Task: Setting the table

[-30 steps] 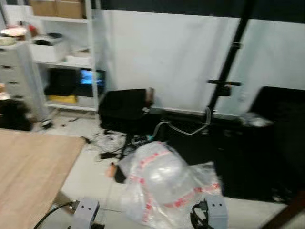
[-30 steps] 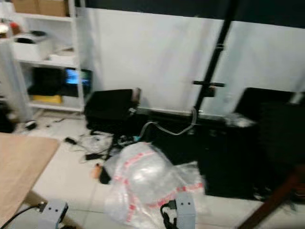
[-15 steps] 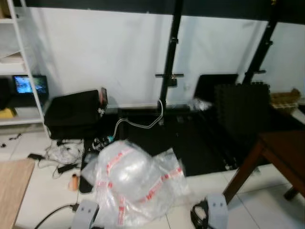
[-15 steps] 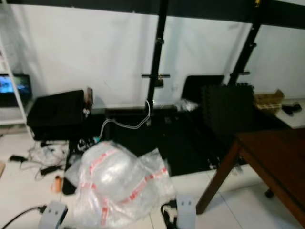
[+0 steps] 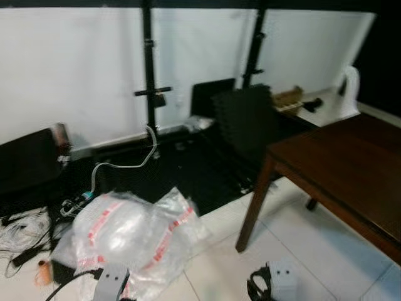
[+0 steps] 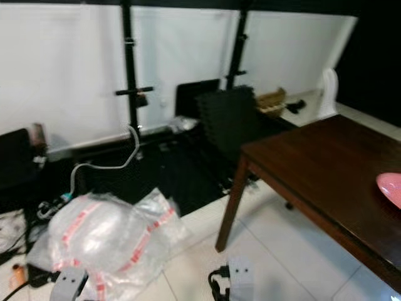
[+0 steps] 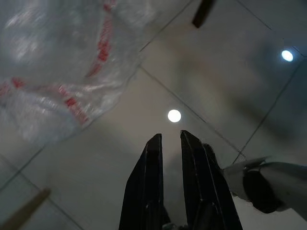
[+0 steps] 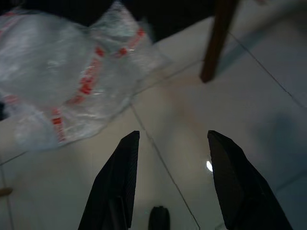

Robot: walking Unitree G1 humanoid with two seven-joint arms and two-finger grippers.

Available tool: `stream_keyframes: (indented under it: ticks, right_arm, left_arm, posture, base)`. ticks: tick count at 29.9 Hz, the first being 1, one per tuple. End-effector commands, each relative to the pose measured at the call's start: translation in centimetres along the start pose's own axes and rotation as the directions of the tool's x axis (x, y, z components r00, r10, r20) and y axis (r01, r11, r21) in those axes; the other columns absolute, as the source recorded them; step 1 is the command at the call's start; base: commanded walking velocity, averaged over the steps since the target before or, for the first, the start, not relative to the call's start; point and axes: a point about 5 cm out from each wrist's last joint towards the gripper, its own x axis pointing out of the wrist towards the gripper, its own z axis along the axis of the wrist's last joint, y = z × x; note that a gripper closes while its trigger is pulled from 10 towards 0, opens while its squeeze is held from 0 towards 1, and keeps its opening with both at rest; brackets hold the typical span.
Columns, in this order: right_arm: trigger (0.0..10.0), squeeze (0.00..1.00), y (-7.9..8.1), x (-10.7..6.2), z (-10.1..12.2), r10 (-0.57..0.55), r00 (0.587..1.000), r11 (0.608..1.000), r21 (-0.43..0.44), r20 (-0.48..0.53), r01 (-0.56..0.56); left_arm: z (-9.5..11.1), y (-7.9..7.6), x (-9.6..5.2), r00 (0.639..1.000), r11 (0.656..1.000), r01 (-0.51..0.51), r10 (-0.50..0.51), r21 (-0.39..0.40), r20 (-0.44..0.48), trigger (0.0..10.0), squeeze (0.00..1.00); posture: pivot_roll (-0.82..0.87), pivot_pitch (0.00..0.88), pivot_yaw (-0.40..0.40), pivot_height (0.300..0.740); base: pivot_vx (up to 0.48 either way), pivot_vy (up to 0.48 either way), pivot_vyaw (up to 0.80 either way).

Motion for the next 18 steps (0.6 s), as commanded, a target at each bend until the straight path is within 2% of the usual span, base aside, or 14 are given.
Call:
stream_keyframes:
  ticks: [1, 18]
  right_arm:
    - [10.0, 0.0, -0.36, -0.18, -0.31, -0.013, 1.0, 1.0, -0.003, -0.004, 0.013]
    - [10.0, 0.0, -0.48, -0.12, -0.35, -0.018, 1.0, 1.0, -0.004, 0.001, 0.018]
  left_arm:
    - [-0.61, -0.07, -0.05, 1.0, 1.0, 0.004, -0.004, 0.005, -0.018, 10.0, 0.0]
    - [-0.22, -0.11, -0.04, 1.0, 1.0, 0.011, -0.011, 0.007, 0.017, 10.0, 0.0]
  posture:
    - [0.06, 0.116, 0.045, 0.74]
    - [0.06, 0.115, 0.045, 0.74]
  base:
    - [0.0, 0.0, -0.8]
    - [0.0, 0.0, -0.8]
